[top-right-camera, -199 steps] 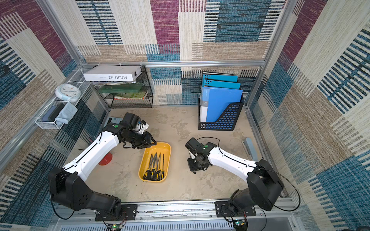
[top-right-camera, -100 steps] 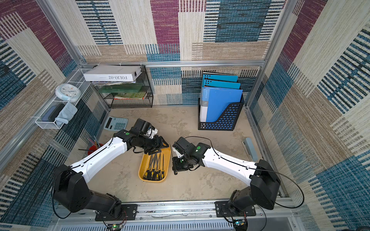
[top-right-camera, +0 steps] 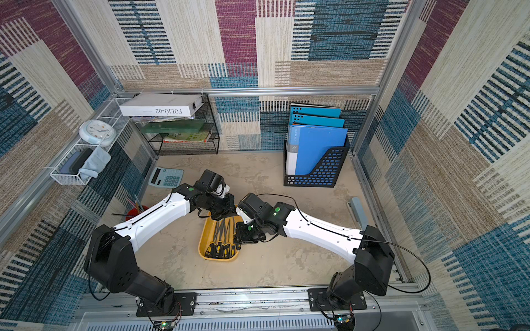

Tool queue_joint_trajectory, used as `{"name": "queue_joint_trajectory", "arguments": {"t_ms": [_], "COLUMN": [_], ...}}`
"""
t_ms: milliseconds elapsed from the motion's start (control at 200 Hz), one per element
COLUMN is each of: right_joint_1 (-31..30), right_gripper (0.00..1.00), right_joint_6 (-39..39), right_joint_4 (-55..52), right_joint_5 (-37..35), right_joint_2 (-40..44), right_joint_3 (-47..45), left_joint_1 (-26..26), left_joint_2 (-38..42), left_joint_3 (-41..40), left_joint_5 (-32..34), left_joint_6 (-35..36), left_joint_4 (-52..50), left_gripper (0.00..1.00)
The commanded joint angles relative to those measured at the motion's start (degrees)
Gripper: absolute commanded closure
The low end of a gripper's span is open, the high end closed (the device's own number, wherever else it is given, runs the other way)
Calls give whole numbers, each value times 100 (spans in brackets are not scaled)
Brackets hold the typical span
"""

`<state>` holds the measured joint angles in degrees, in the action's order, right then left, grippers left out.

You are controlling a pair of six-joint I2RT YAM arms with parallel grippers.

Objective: Put the file tool into the storage box
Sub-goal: Pick up the file tool from the center of the board, then place the file tool in the storage box.

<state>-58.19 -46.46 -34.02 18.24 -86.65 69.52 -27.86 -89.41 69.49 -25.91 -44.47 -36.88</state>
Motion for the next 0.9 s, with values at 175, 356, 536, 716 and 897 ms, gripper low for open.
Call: {"name": "queue_joint_trajectory", "arguments": {"t_ms": [175,356,536,716,897], "right_joint_1": [615,1457,2108,2533,2604], "right_gripper": [30,25,23,24,22], "right_joint_6": [84,669,1277,1847,2140], "right_joint_4": [-326,-1101,-1879,-2641,-2728], "right_joint_5": [195,30,-314,-1356,-2271], "right_joint_2": [93,157,-4,-422,-1128], "right_joint_3": [228,387,402,199,185], "left_joint_1": [441,981,1195,1195,1195], "left_joint_2": [-99,-364,-815,-1183,-1362], "left_joint_3": [297,511,968,1190,1044], "left_joint_5": [69,-22,75,358,672], "left_joint_6": [1170,1897,2619,3134,3336], "left_joint_4": [-845,-1273,-1780,-2153,-2199], "left_gripper": [100,100,100,100,100]}}
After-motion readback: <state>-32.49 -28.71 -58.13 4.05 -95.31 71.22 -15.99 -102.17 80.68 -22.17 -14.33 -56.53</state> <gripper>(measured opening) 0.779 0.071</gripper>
